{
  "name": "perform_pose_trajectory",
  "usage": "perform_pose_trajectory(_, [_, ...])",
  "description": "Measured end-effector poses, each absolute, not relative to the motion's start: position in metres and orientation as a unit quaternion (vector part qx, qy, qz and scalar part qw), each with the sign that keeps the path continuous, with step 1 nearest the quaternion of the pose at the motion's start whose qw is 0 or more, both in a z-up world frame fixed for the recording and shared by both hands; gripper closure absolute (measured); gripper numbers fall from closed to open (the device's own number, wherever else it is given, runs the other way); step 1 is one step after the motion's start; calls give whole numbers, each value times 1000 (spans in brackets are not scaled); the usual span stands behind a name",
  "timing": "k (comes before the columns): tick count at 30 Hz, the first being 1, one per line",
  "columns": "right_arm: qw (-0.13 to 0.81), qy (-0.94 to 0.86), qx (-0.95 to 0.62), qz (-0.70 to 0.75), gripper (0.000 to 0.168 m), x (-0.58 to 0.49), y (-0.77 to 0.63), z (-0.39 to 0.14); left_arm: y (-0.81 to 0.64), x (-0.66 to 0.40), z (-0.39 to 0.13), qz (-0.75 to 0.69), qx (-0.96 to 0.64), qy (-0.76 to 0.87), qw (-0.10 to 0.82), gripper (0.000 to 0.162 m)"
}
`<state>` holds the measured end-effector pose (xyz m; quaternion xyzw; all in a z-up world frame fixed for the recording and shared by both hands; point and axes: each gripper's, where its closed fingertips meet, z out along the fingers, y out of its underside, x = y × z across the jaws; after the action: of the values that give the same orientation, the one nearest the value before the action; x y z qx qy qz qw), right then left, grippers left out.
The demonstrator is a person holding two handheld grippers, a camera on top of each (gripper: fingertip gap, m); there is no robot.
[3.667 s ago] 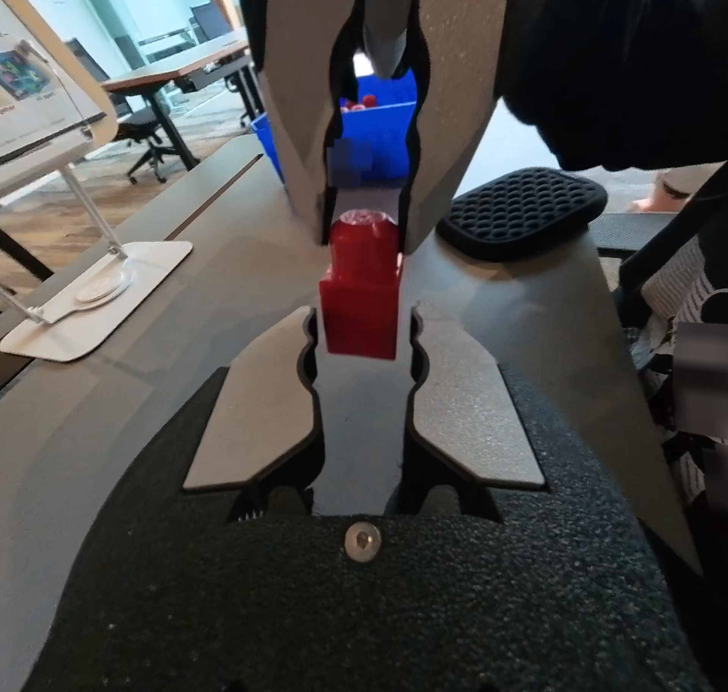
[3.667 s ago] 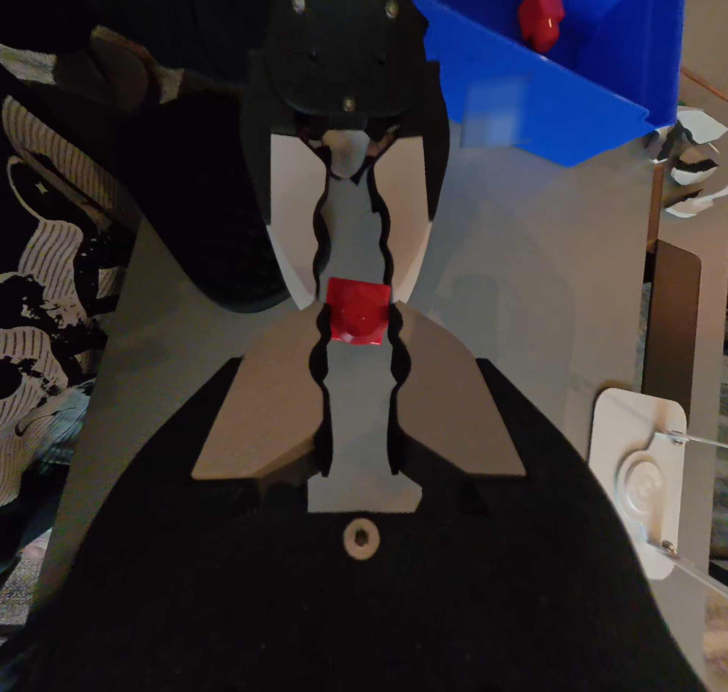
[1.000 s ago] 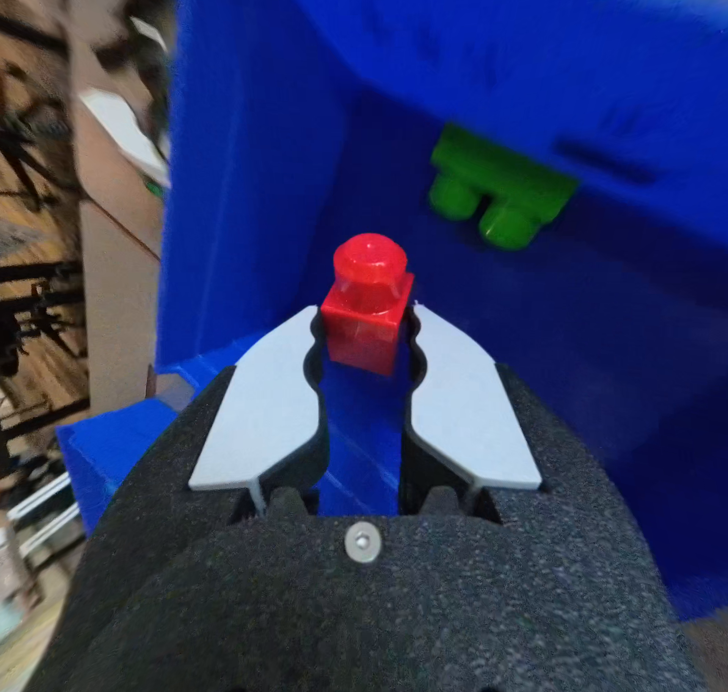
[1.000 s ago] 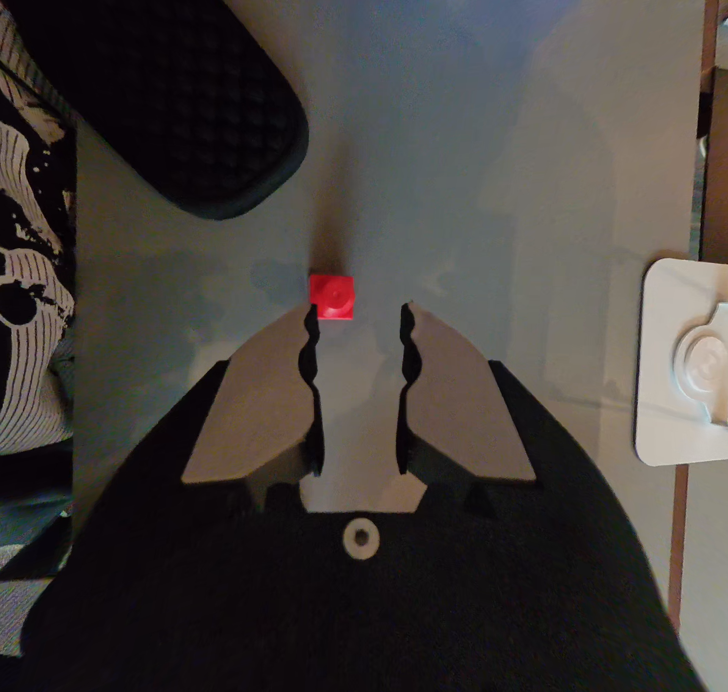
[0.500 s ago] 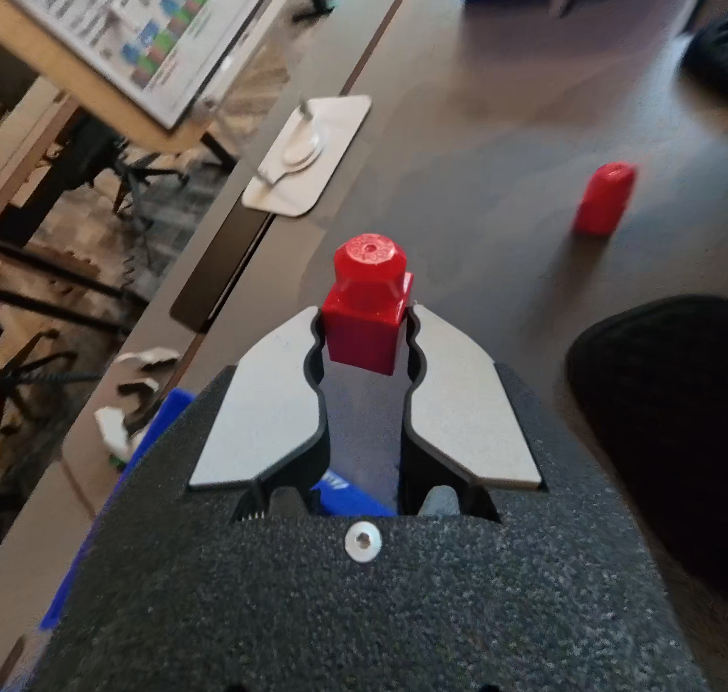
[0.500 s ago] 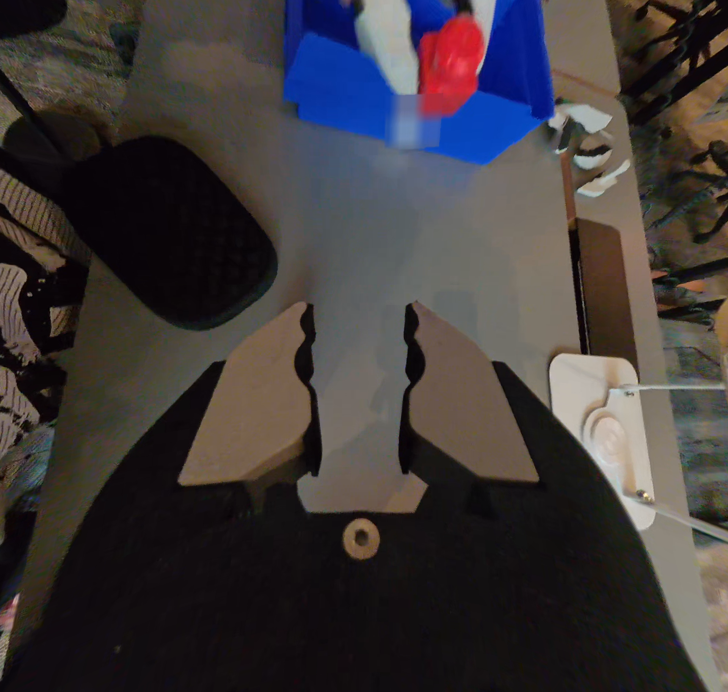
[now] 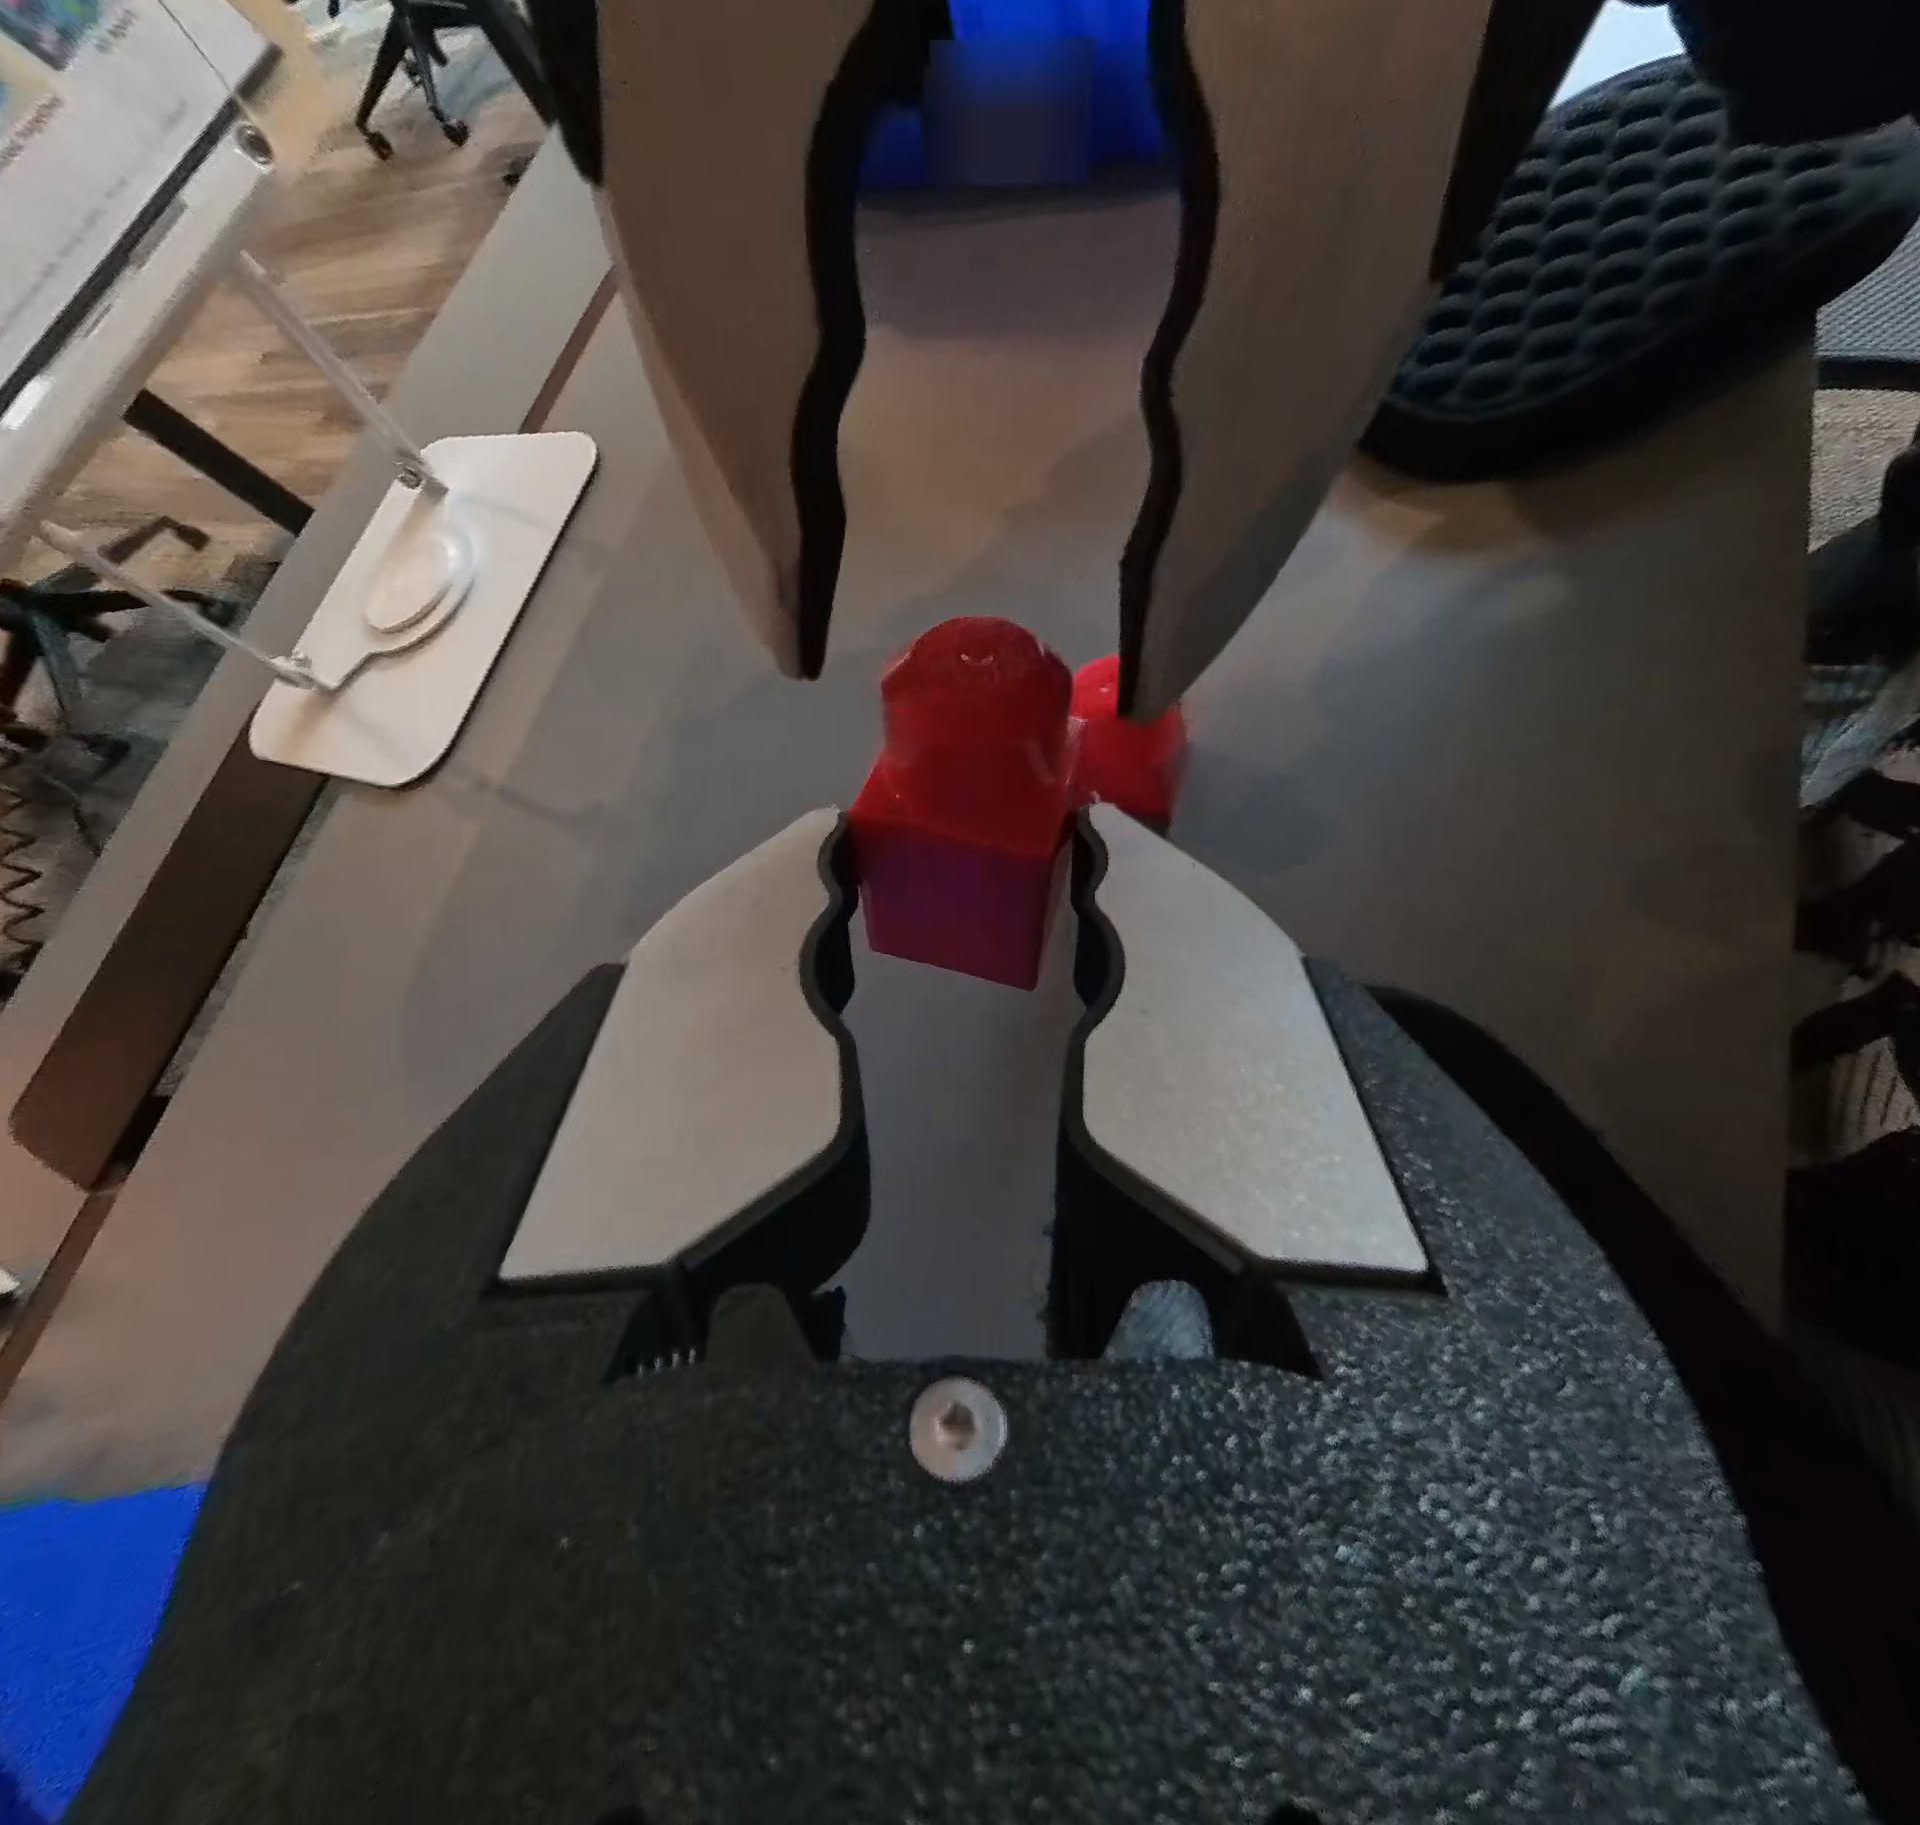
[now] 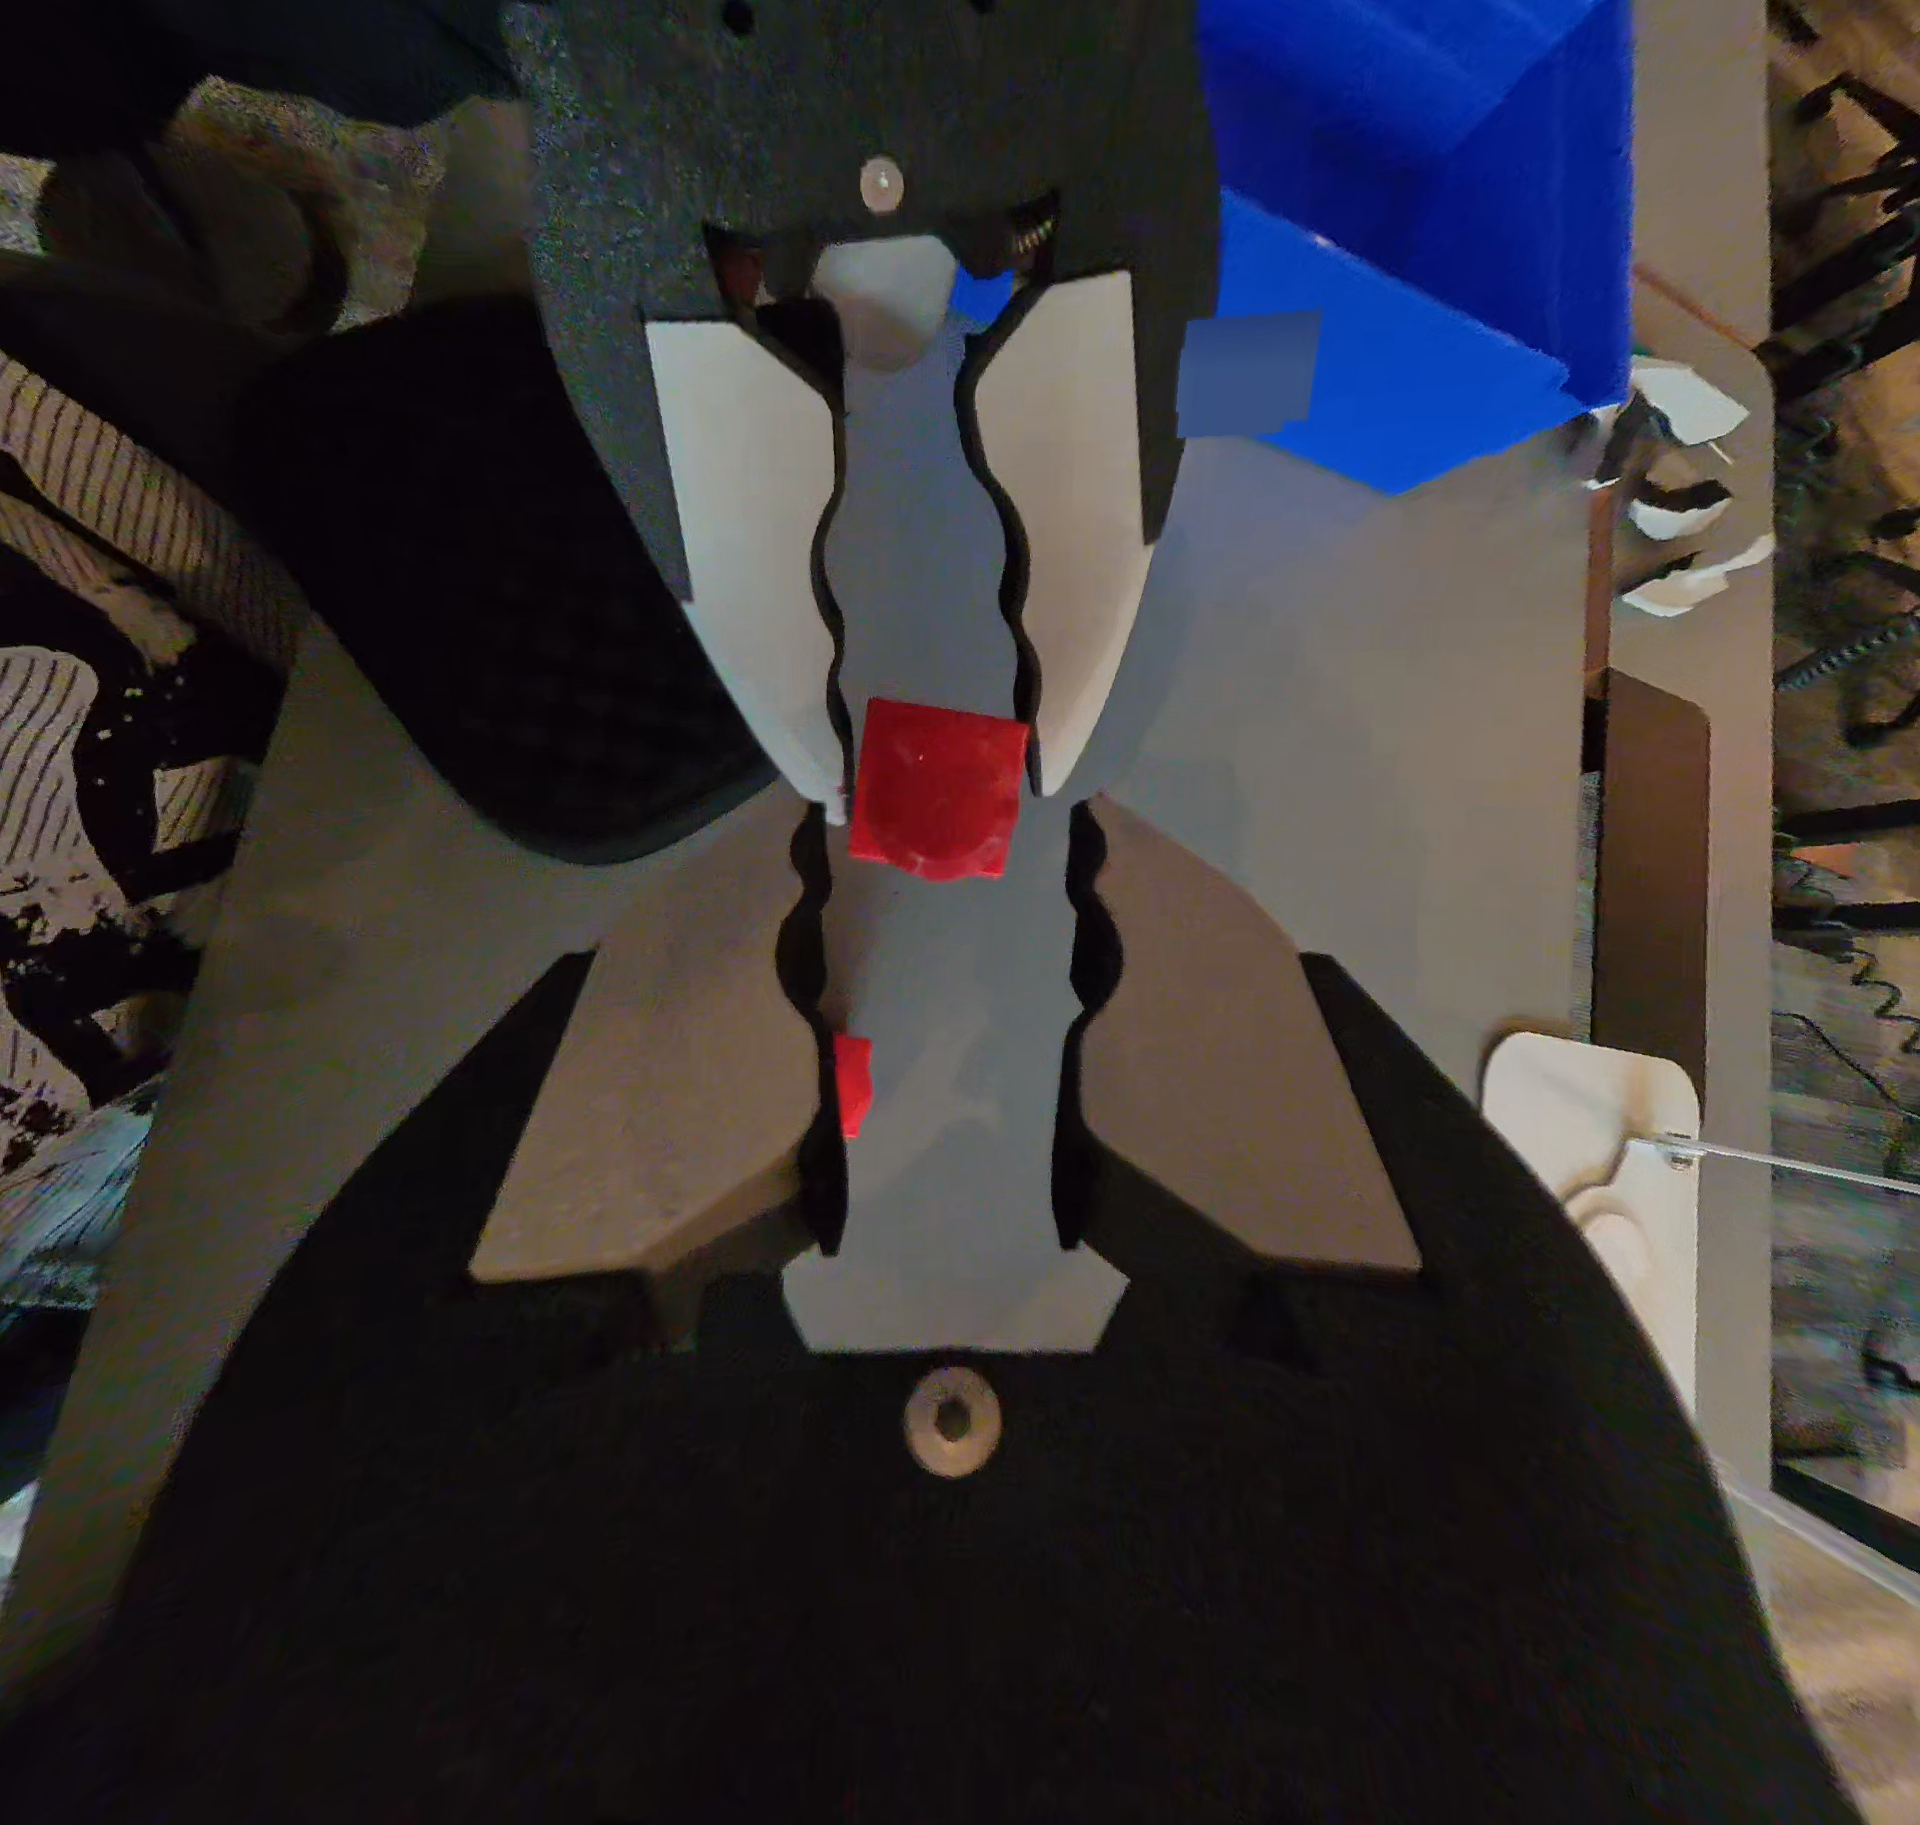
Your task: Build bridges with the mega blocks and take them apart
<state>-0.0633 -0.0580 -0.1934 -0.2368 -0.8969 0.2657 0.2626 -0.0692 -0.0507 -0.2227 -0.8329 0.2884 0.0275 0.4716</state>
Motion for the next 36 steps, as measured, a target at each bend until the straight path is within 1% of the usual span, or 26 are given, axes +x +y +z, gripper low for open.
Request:
perform_pose_trajectory(4, [254, -901, -236, 260, 129, -59, -58, -199, -47, -59, -226, 15, -829, 292, 477, 122])
perform_pose_trajectory(7, [245, -906, -229, 258, 139, -55, -58, -202, -44, -55, -226, 11, -827, 289, 482, 122])
perform_pose_trajectory(8, [245, -907, -228, 256, 140, -54, -57, -203, -43, -54, -227, 10, -826, 289, 484, 122])
perform_pose_trajectory(11, [243, -910, -228, 246, 140, -50, -52, -204, -39, -51, -228, 11, -816, 287, 501, 121])
perform_pose_trajectory(15, [230, -917, -240, 218, 140, -39, -34, -208, -37, -48, -237, 2, -806, 272, 525, 109])
perform_pose_trajectory(17, [215, -922, -252, 199, 140, -31, -21, -213, -38, -48, -242, -21, -801, 258, 539, 106])
perform_pose_trajectory(23, [144, -937, -289, 136, 140, -3, 12, -244, -43, -45, -254, -92, -783, 229, 571, 107])
perform_pose_trajectory(27, [108, -940, -297, 129, 140, 6, 16, -266, -40, -41, -270, -103, -790, 228, 559, 107])
perform_pose_trajectory(31, [91, -940, -303, 130, 140, 6, 16, -282, -38, -35, -284, -102, -798, 246, 541, 106])
perform_pose_trajectory(36, [76, -938, -307, 140, 140, 2, 16, -295, -36, -36, -285, -105, -798, 246, 540, 107])
